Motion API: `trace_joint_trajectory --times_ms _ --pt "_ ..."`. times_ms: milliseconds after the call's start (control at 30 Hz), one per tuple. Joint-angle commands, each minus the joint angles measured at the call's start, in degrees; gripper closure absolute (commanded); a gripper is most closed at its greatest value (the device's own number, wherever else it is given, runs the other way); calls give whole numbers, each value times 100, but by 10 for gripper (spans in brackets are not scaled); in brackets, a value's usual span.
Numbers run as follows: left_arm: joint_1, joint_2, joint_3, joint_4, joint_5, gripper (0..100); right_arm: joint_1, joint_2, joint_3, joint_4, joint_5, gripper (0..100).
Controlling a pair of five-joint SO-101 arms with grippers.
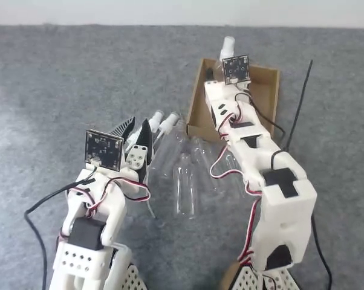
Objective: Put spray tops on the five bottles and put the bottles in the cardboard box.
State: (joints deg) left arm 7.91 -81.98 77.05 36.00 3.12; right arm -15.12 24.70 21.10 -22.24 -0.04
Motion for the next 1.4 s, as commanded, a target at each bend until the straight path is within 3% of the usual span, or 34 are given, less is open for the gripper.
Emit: trace_joint_trajectory --times_ms 0,700,1000,1367 --pt "-44 -70 -75 -176 -53 927 75 -752 -18 48 44 734" --pt "-44 -70 -75 -176 -53 926 75 -2440 -53 321 88 734" --pt "-44 -70 -75 -176 -53 925 382 -4470 -26 2334 62 734" --pt "-35 -70 -84 -176 -44 925 409 -6413 -9 7222 53 735"
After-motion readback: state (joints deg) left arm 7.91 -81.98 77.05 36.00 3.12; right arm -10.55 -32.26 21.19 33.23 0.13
